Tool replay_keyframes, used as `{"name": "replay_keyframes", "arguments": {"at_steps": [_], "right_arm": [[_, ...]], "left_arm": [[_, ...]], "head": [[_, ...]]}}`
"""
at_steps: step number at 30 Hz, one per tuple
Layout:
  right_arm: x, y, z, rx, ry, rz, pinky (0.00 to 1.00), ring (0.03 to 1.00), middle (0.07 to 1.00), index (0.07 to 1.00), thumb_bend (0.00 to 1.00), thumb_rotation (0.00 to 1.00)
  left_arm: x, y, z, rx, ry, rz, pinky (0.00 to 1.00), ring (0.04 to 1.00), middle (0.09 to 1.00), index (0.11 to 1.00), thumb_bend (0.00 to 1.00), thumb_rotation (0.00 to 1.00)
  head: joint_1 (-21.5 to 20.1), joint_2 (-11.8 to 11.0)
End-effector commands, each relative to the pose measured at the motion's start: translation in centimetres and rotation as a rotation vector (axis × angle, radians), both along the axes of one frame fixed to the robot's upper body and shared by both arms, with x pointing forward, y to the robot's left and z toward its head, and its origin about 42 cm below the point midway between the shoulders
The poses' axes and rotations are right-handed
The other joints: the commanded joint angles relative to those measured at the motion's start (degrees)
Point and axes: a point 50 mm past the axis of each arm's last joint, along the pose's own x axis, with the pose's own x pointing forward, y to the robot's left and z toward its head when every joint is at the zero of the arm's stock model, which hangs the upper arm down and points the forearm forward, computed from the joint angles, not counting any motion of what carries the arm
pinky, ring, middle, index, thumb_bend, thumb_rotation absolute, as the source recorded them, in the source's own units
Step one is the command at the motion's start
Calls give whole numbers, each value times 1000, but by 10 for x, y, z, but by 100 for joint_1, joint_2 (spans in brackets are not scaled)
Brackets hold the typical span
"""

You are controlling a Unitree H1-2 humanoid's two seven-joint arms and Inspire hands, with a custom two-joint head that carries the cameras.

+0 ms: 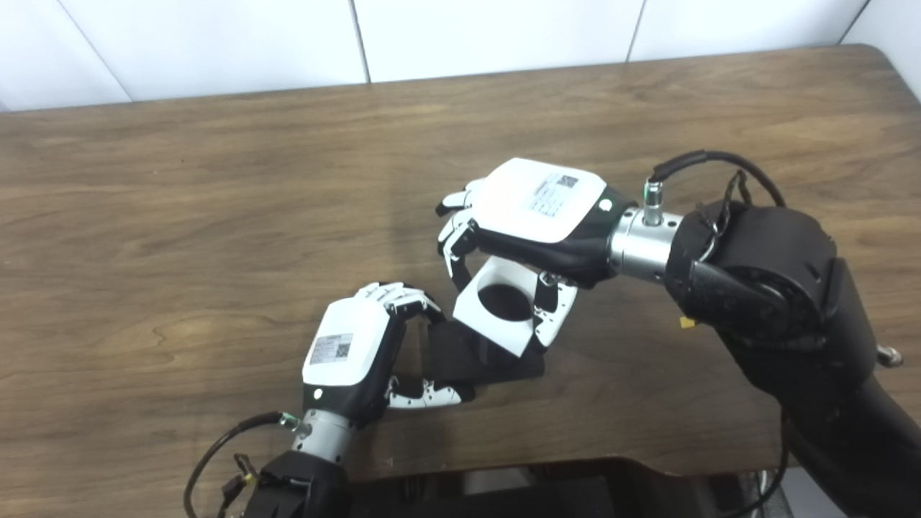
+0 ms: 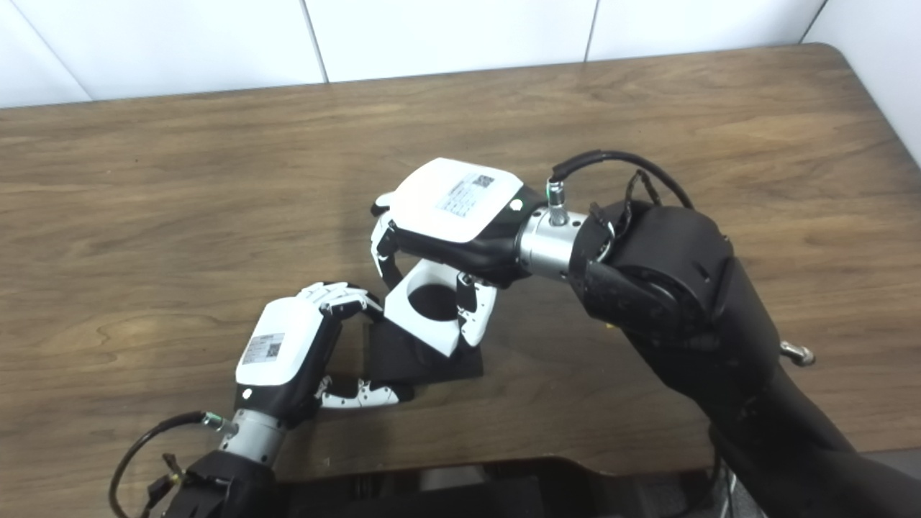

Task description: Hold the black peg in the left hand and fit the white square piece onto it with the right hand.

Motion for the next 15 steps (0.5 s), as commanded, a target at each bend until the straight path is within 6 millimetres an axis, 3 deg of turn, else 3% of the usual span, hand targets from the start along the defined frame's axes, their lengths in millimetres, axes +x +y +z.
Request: {"name": "replay_keyframes", "arguments": {"at_steps": [1,15], "right_arm": [[2,0,9,13,-58,8,891,908,778,484,523,131],[0,1,1,20,-38,2,894,905,773,484,523,132]], "left_arm": [[3,-10,10,-36,-27,-6,866,807,739,483,523,56],[3,-12,12,-32,-30,-2,862,808,739,483,523,56]], "head": [[-6,7],[20,22]]}}
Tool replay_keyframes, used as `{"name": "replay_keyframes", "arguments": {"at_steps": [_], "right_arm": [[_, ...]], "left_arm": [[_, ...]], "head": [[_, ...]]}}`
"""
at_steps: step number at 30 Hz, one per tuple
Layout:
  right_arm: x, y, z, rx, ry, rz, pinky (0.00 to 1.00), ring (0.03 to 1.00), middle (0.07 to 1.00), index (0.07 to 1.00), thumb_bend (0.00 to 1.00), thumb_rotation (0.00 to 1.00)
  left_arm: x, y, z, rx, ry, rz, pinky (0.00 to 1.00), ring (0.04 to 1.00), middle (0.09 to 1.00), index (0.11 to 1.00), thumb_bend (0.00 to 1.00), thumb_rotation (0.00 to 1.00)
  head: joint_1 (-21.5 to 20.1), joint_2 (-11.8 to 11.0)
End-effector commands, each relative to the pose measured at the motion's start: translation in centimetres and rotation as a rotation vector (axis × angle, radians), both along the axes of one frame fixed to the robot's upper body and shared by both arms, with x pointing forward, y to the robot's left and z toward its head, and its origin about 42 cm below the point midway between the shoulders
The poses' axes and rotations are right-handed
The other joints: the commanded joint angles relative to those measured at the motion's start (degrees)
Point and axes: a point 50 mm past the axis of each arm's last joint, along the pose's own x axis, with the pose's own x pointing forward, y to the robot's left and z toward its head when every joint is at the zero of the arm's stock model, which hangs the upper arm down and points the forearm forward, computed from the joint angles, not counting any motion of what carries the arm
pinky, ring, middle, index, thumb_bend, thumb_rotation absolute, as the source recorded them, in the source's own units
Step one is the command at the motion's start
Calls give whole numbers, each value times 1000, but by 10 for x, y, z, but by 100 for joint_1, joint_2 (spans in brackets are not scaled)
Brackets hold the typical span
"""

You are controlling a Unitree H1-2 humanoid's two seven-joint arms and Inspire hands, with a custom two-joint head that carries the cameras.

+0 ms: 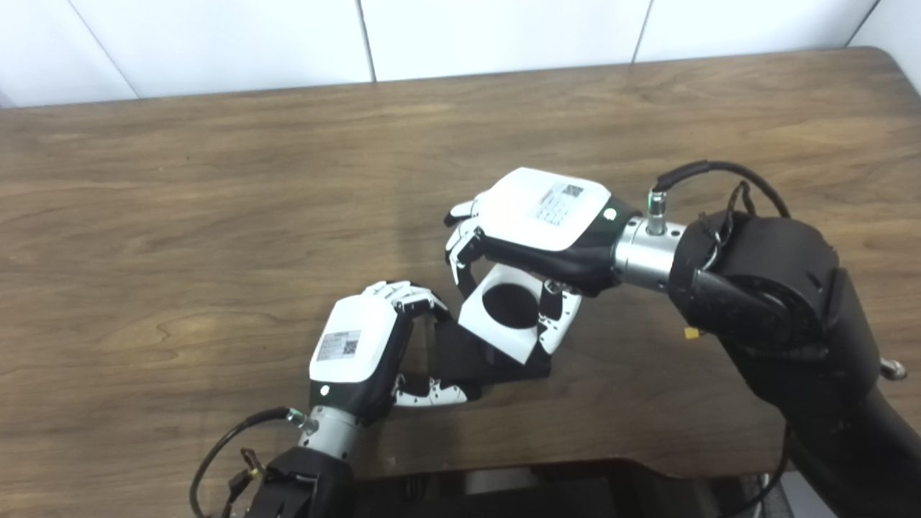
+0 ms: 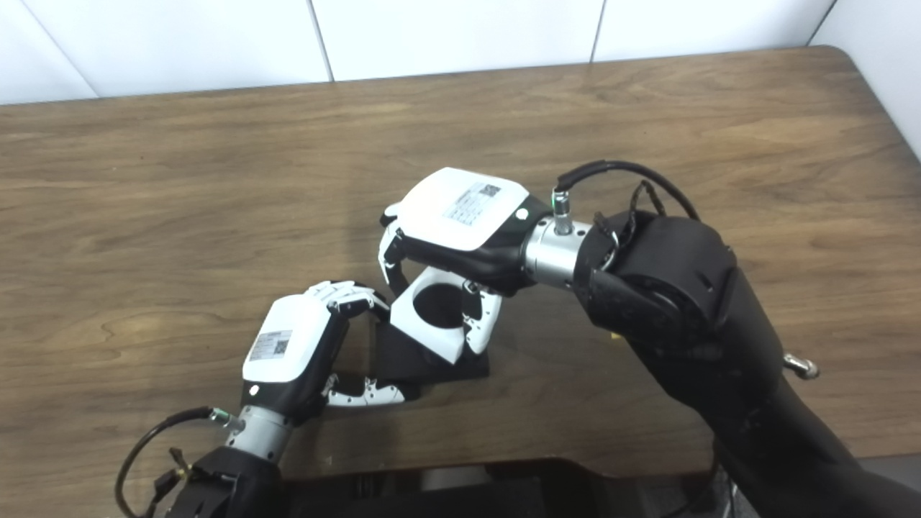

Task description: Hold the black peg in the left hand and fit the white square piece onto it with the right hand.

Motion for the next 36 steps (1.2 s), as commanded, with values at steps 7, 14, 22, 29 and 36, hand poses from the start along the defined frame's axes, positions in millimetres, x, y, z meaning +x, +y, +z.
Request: {"name": "replay_keyframes", "arguments": {"at_steps": [7,14,22,29,36], "right_arm": [[0,2,7,18,-68,10,888,908,773,485,525,137],[0,2,8,-11,-68,3,900,914,806,631,928,325],[0,2,14,-9,-82,-30,996,993,960,966,1000,521],[0,1,16,-4,-96,-35,1000,1000,997,1000,1000,552],[1,-1,13,0,-78,-46,1000,1000,989,1000,1000,529]], "left_arm": [[3,-9,11,-43,-36,-2,862,810,739,483,523,56],[3,-9,11,-42,-38,-2,862,811,738,483,523,55],[3,-9,11,-36,-42,-3,859,810,737,483,524,55],[3,-8,10,-34,-40,-4,859,809,736,483,523,56],[3,-7,9,-27,-31,5,864,809,734,484,523,58]], "head": [[-11,12],[-11,12],[-22,13],[-25,15],[-26,-12]]}}
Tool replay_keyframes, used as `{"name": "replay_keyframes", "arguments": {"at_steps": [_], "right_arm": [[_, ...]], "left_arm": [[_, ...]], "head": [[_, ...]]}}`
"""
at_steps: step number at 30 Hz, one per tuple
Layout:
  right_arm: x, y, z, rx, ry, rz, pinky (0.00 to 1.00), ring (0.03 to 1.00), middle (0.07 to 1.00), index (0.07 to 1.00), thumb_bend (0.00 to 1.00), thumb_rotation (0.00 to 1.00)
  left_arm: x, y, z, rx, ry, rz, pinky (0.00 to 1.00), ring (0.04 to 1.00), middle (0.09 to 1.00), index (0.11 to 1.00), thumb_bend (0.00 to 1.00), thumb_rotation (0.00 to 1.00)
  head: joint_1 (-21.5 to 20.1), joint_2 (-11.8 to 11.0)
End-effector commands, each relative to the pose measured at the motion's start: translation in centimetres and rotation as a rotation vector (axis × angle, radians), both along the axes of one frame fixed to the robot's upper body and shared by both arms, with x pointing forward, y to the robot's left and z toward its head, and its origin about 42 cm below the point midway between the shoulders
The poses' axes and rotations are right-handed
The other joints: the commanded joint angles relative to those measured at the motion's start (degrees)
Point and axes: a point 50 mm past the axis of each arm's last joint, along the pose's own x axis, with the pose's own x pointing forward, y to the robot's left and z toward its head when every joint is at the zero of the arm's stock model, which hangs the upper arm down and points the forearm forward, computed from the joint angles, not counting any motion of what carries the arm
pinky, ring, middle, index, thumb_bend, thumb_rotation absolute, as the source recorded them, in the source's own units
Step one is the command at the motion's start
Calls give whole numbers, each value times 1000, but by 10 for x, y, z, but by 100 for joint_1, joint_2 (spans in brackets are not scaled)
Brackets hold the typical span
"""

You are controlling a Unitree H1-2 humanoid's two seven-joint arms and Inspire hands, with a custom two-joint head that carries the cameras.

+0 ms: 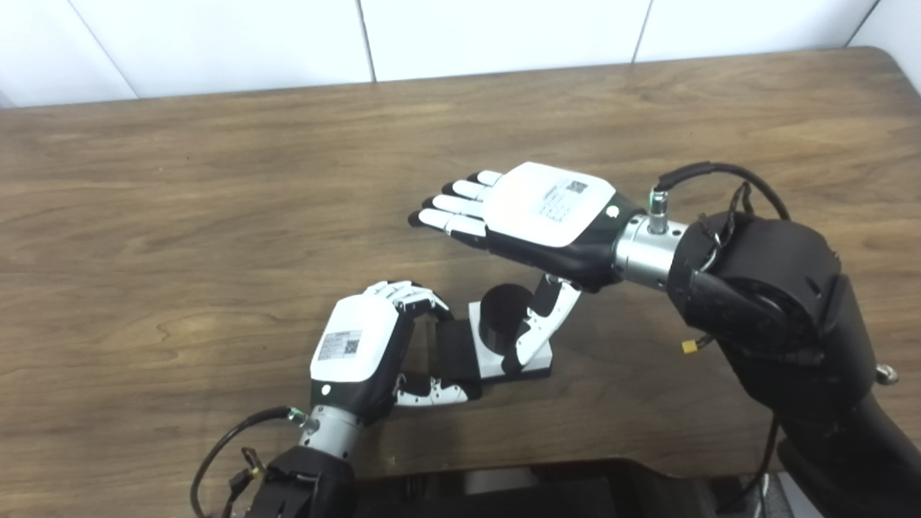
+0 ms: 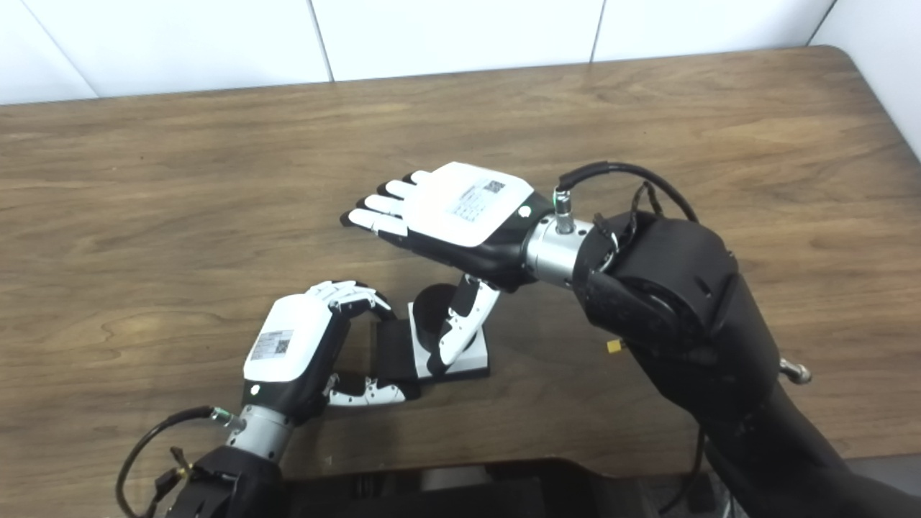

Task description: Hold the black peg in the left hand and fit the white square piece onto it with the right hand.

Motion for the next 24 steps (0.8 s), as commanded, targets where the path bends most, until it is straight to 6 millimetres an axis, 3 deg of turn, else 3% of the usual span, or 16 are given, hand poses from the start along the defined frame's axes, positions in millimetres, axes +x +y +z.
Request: {"name": "replay_keyframes", "arguments": {"at_steps": [1,3,4,6,8,13,18,24], "right_arm": [[0,0,11,18,-48,1,1000,1000,989,1000,1000,527],[0,0,11,19,-44,-2,1000,1000,991,1000,1000,522],[0,0,11,19,-43,-4,1000,1000,991,1000,1000,522],[0,0,11,25,-42,-6,1000,1000,990,1000,1000,518],[0,-1,11,32,-37,-10,1000,1000,989,1000,1000,509],[0,-3,10,37,-32,-25,1000,1000,987,1000,1000,511],[0,-6,7,39,-32,-39,1000,1000,988,1000,1000,517],[1,-12,6,45,-30,-63,1000,1000,981,996,1000,519]], "left_arm": [[3,-6,9,-20,-29,9,859,807,734,487,523,67],[3,-6,9,-8,-27,14,849,802,740,495,520,81],[3,-6,9,-5,-27,17,840,799,750,609,747,215],[3,-5,9,4,-35,24,829,797,770,717,905,309],[4,-5,9,8,-45,30,828,805,797,800,982,355],[6,0,13,-3,-55,42,846,846,879,935,1000,457],[7,6,27,-20,-69,66,860,881,916,956,1000,506],[3,24,45,-40,-1,57,945,966,988,999,1000,547]], "head": [[3,-7],[4,-9],[6,-17],[5,-25],[13,-36],[36,-68],[53,-104],[60,-137]]}}
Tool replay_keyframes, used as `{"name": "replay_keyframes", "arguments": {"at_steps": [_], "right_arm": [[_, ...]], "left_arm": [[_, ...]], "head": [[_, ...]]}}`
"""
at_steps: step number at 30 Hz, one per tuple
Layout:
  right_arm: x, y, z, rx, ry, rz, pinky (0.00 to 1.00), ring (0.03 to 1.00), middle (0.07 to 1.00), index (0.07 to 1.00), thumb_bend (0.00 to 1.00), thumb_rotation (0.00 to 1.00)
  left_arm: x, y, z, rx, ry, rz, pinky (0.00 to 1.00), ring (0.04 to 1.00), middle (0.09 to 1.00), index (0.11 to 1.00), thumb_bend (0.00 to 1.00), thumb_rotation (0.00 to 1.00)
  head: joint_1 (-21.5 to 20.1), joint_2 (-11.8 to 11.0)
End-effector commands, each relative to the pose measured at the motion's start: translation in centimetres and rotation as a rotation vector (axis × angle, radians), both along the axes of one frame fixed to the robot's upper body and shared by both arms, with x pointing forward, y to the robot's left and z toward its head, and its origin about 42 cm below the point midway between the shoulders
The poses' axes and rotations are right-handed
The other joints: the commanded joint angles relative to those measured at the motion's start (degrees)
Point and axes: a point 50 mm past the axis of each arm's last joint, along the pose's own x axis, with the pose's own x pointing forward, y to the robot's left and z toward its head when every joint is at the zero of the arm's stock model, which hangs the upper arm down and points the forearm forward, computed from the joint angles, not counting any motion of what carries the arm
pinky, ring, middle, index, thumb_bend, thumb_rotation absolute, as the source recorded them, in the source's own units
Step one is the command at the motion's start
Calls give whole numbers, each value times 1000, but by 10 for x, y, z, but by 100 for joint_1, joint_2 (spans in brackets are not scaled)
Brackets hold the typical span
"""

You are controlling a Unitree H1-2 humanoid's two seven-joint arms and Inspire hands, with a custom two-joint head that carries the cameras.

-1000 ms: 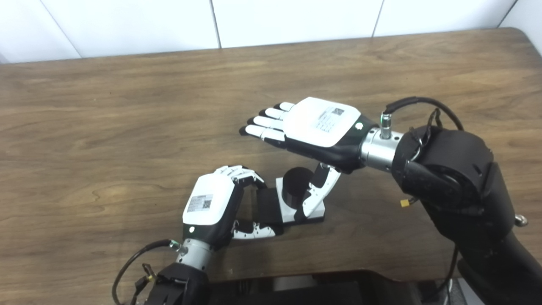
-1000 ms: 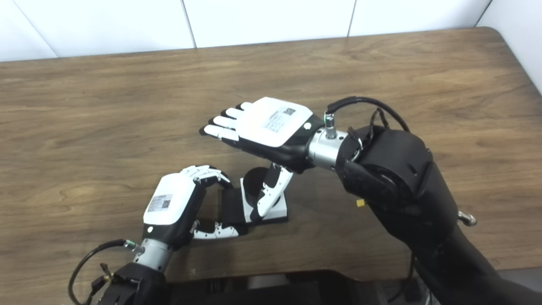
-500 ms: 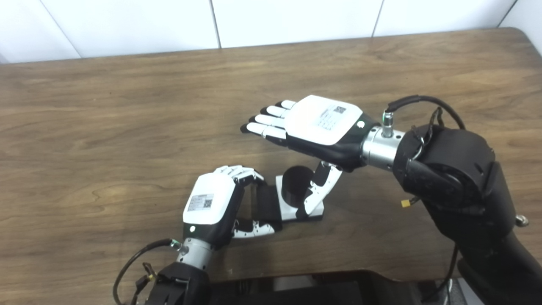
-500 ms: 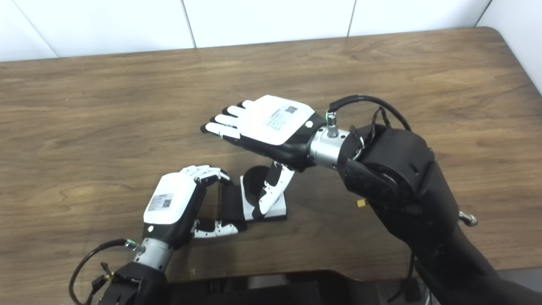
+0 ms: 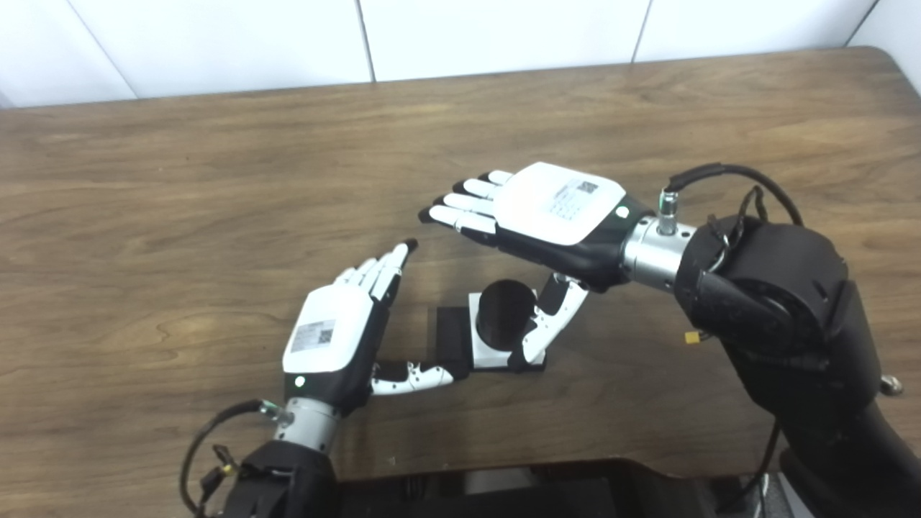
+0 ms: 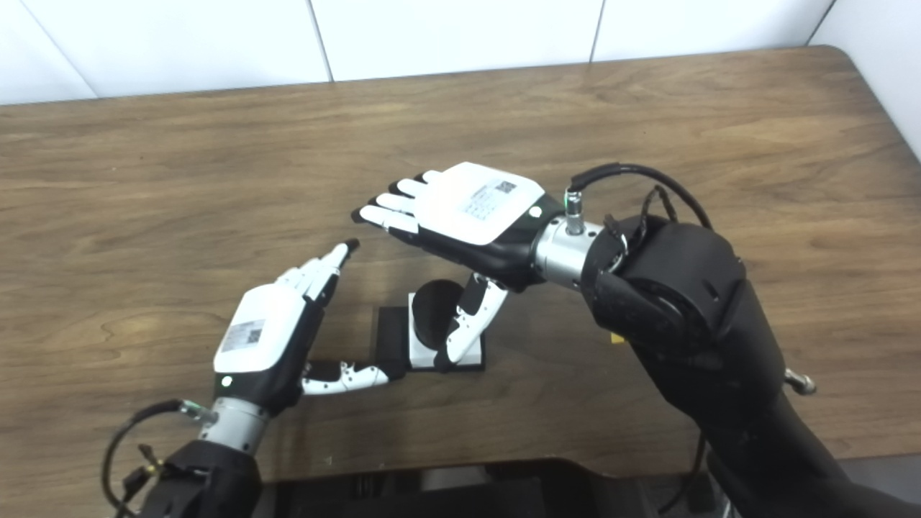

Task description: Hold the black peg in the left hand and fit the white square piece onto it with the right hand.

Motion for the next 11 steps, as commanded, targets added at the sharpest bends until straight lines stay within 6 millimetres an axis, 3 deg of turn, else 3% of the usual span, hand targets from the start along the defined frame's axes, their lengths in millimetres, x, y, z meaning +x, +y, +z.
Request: {"name": "replay_keyframes", "arguments": {"at_steps": [1,5,7,9,11], "right_arm": [[2,-5,13,24,-62,-18,1000,1000,982,996,1000,521],[5,-20,12,79,-35,-76,993,1000,977,992,1000,547],[4,-31,8,135,1,-114,994,1000,974,993,1000,611],[2,-44,4,199,48,-168,999,1000,981,996,934,704],[-3,-58,-4,296,99,-247,1000,1000,993,1000,819,866]], "left_arm": [[-1,4,16,-53,-35,-8,938,967,991,1000,1000,547],[-7,18,22,-133,-12,17,944,993,1000,1000,1000,556],[-10,25,24,-196,-15,60,944,997,1000,1000,1000,576],[-11,32,24,-322,-14,112,917,997,1000,1000,1000,590],[-11,40,21,-453,-27,156,918,995,1000,995,1000,579]], "head": [[-2,4],[27,-66],[14,-86],[14,-86],[-34,-125]]}}
